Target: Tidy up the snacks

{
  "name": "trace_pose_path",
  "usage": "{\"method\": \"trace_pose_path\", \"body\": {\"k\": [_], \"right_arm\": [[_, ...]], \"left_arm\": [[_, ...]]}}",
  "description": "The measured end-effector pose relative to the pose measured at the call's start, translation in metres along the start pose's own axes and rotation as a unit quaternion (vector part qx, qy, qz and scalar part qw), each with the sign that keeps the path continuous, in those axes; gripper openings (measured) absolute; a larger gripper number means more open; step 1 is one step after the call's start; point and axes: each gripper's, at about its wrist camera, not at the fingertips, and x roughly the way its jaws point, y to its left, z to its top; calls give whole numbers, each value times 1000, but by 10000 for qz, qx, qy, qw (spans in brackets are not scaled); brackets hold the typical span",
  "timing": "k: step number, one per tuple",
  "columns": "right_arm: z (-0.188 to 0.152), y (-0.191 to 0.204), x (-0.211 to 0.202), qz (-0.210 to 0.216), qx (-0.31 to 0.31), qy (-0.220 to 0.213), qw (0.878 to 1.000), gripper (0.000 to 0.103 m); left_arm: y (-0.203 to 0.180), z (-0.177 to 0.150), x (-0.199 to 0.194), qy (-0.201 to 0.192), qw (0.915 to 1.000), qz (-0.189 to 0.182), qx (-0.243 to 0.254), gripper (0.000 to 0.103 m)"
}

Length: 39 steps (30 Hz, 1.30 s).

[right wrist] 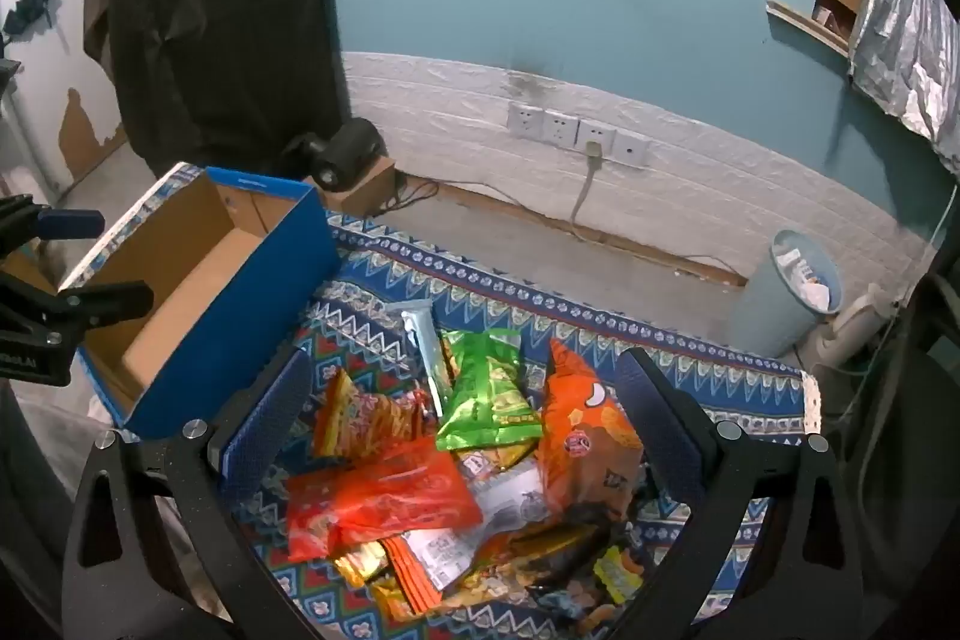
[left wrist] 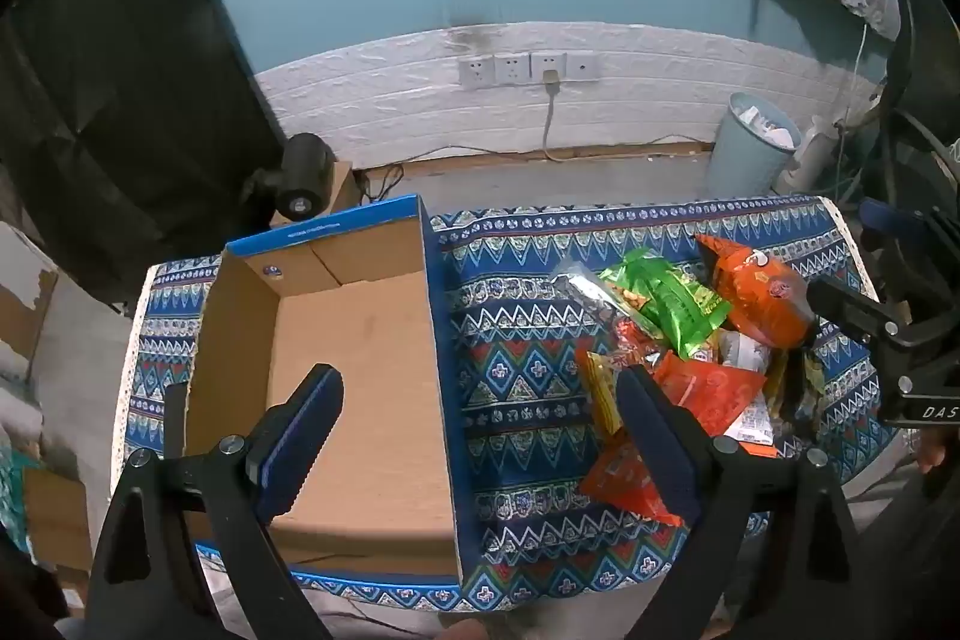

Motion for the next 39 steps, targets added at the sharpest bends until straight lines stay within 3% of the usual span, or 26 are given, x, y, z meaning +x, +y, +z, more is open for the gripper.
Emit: {"method": "trace_pose_path", "body": {"k": [39], "right_arm": [[-2, 5, 3, 117, -87, 151, 9998, 99]], "left_arm": [[-6, -4, -5, -109, 9998, -25, 147, 94]]}}
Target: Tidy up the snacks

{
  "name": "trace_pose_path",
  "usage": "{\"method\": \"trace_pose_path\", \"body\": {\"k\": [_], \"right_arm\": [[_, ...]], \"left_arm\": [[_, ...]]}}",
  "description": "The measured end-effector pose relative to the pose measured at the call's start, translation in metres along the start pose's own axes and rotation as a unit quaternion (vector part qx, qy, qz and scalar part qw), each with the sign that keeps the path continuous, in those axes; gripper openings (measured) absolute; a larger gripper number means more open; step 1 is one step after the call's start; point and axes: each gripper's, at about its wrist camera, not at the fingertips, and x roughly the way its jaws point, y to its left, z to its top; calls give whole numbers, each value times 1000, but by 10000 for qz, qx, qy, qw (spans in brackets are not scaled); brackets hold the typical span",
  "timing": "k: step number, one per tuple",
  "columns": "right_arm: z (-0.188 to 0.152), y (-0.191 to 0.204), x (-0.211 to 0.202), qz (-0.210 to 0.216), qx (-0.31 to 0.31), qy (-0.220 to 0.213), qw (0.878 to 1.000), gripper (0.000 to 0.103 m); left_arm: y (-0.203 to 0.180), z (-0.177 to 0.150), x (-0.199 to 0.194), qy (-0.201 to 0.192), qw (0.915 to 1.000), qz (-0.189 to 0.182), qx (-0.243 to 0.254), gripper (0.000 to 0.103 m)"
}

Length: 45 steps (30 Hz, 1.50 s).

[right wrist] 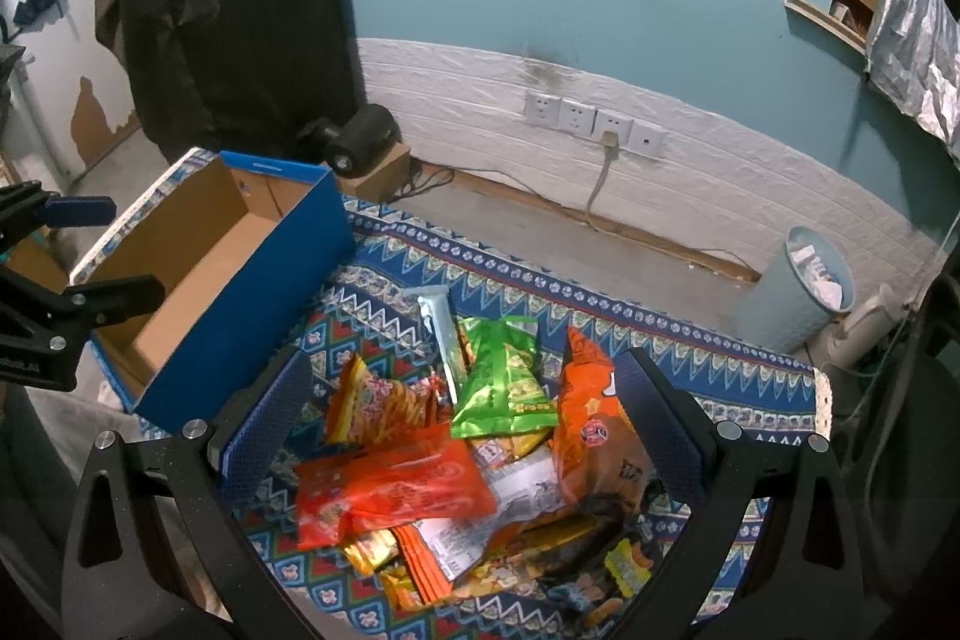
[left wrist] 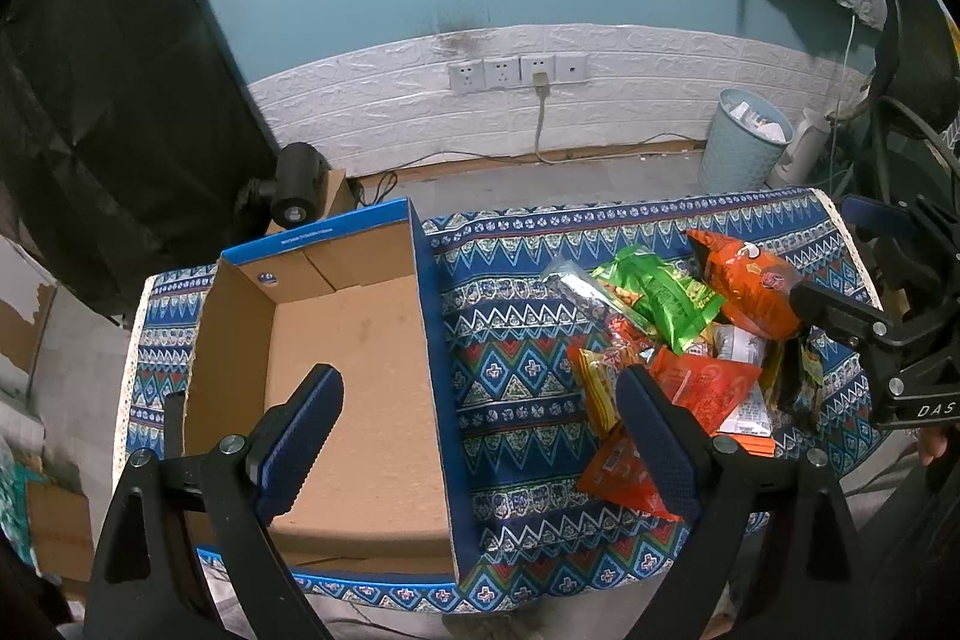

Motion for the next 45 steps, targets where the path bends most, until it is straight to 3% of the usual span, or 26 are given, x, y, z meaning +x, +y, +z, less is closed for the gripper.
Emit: {"method": "trace_pose_path", "body": {"k": [45], "right_arm": [[-2, -1, -1, -7, -4, 29, 10000, 99]], "left_arm": [[-5, -2, -3, 27, 10000, -69, 30, 94]]}}
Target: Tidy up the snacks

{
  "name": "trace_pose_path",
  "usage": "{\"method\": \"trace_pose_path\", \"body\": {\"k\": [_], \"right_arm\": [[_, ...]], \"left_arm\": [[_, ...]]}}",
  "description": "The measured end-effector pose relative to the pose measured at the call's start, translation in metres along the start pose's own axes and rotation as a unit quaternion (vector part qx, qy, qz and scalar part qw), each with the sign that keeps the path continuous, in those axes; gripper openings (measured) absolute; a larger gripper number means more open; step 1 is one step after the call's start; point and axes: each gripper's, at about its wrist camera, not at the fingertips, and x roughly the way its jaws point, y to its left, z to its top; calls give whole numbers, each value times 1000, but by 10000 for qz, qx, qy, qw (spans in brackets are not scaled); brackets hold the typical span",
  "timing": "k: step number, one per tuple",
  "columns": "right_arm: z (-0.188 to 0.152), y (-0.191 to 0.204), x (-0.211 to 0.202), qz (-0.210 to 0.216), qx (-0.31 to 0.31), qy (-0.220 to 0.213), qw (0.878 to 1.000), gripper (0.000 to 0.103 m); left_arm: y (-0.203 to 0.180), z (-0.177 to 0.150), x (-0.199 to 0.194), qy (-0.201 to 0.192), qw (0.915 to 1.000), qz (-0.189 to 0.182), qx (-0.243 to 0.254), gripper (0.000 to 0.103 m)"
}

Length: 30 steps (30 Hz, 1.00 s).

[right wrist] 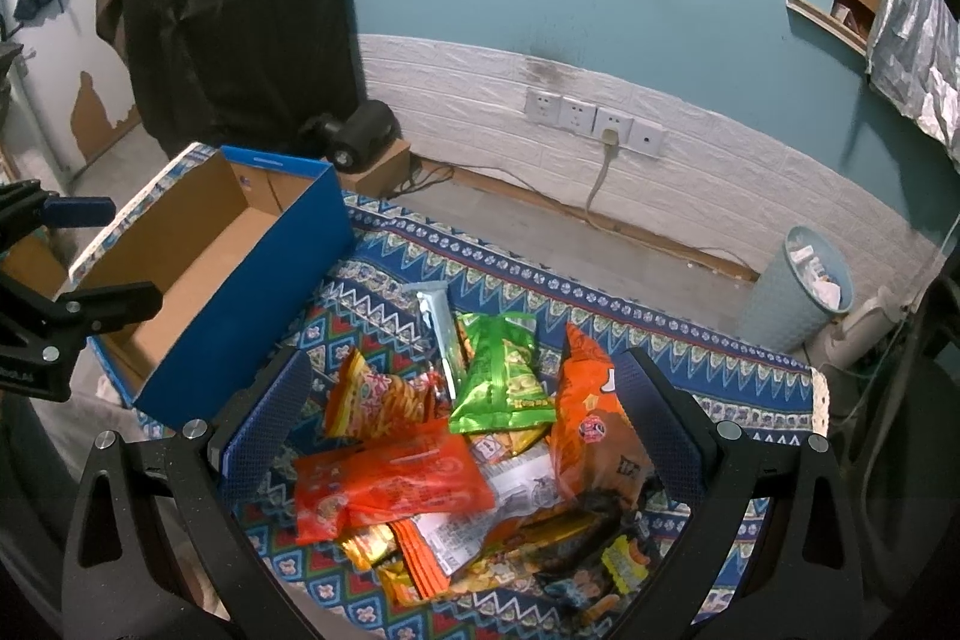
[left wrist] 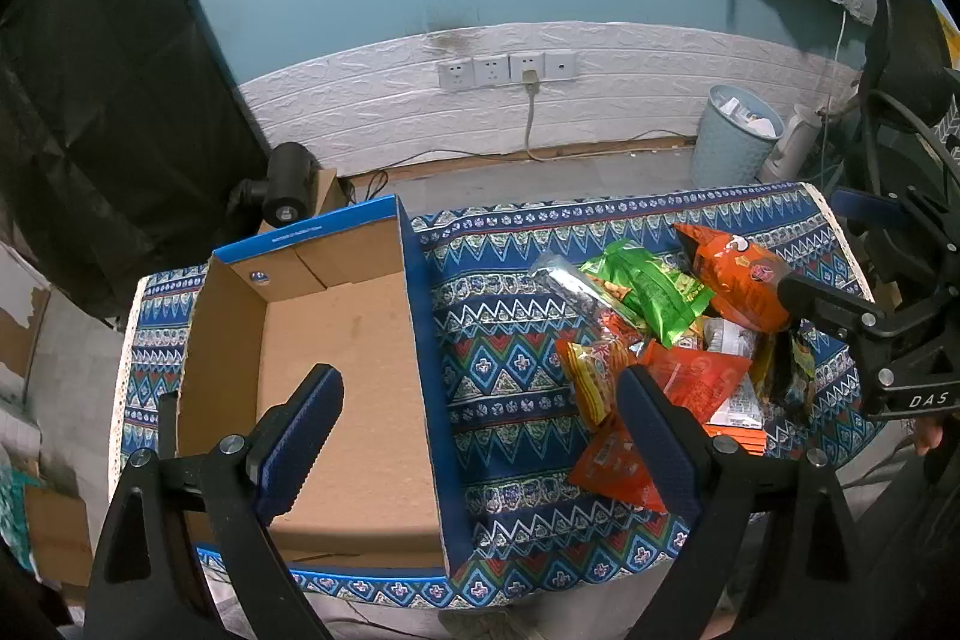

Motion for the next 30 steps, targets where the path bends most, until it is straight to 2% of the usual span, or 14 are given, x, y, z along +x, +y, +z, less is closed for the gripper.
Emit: {"method": "trace_pose_path", "body": {"k": [30], "right_arm": [[-1, -4, -1, -75, -62, 68, 9999, 99]], "left_arm": [[-4, -2, 7, 78, 10000, -1, 51, 94]]}}
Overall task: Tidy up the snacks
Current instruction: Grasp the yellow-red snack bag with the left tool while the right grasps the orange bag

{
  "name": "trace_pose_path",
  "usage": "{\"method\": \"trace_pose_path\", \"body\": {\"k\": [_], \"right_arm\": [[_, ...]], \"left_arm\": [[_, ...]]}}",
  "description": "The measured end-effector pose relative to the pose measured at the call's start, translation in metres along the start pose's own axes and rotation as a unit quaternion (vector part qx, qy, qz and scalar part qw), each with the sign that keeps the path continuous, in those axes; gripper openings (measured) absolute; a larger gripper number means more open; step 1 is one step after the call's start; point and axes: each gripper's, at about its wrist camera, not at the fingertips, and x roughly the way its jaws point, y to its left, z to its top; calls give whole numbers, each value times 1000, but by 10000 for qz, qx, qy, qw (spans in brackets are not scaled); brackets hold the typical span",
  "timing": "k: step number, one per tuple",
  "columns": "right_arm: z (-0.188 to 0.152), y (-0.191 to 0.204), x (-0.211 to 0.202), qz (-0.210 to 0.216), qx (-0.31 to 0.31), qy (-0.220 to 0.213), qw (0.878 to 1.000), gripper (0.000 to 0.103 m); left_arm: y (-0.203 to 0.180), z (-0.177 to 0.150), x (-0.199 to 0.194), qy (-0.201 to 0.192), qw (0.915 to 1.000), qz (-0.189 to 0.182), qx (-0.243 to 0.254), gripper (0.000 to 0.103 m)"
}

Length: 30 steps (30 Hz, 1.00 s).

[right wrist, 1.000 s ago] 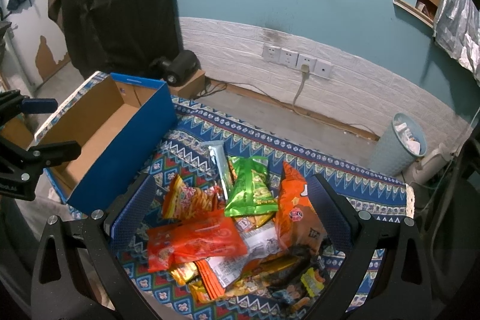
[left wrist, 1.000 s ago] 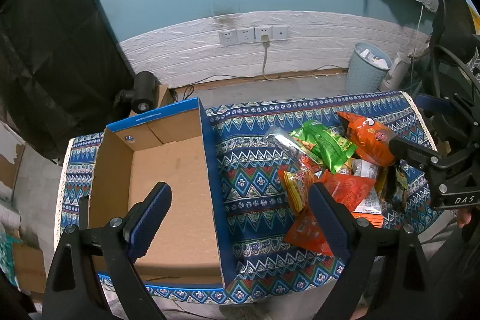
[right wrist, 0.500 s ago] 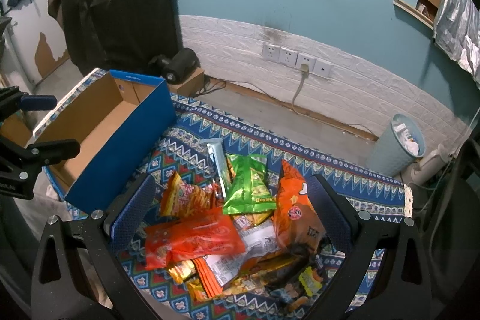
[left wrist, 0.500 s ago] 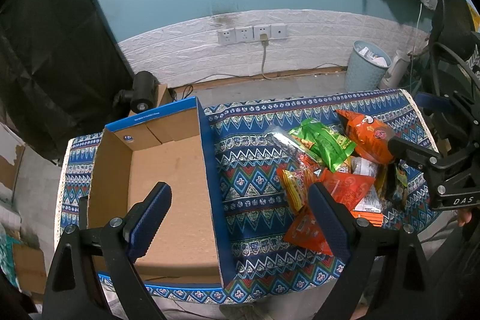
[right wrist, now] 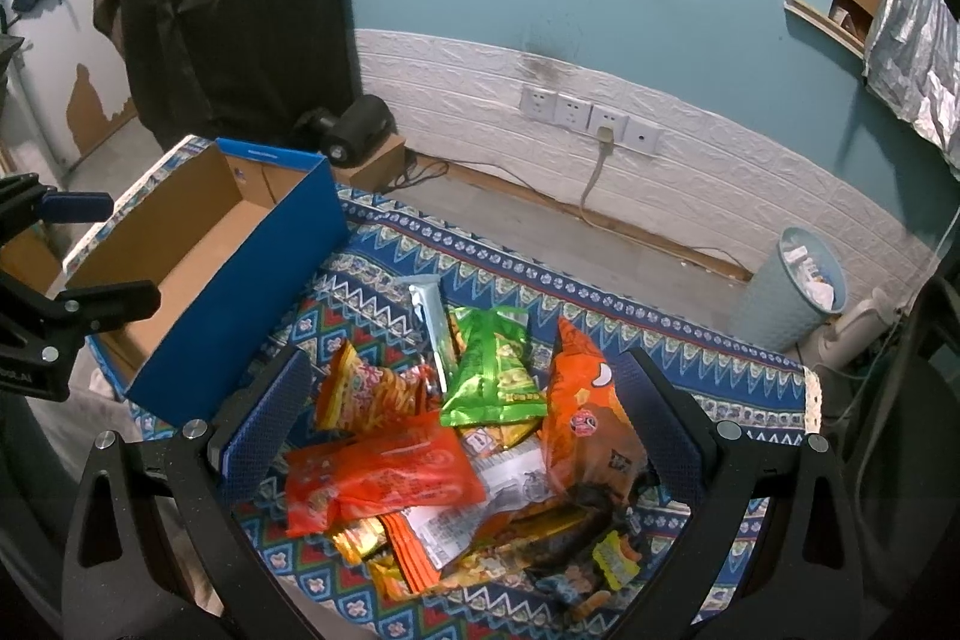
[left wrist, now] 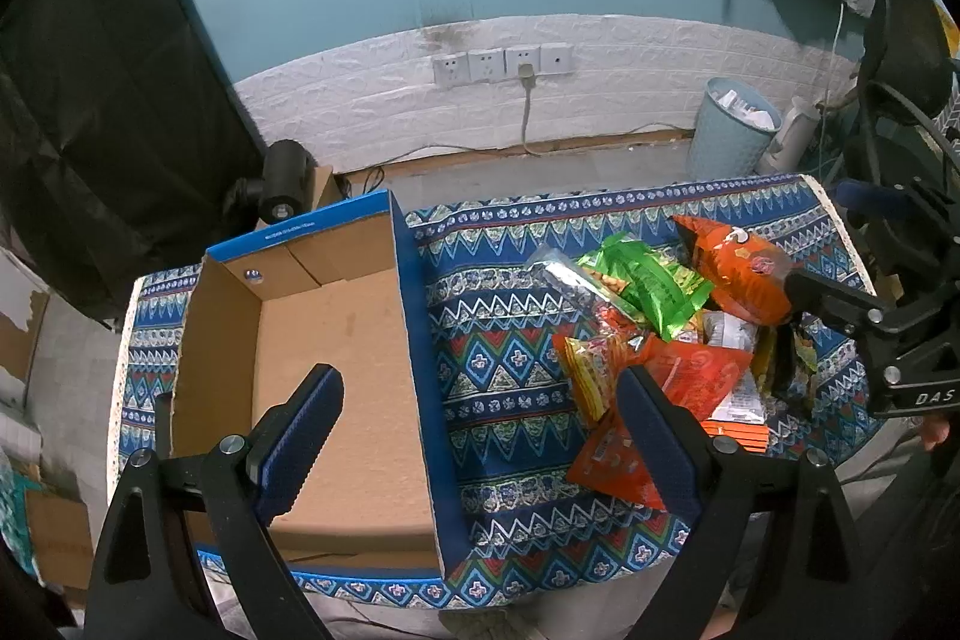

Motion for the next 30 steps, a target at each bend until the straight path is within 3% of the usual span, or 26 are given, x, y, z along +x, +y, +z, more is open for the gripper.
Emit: {"method": "trace_pose_path", "body": {"k": [10, 20, 30], "right_arm": [[-3, -10, 7, -185, 44, 155, 9997, 99], [-5, -43, 21, -402, 407, 405, 9975, 99], [-6, -70, 64, -479, 668, 957, 9920, 99]], "left_arm": [[-2, 1, 32, 439, 9987, -271, -41, 94], [-12, 2, 75, 903, 9957, -184, 89, 94], [-19, 12, 119, 1337, 9906, -278, -5, 94]]}}
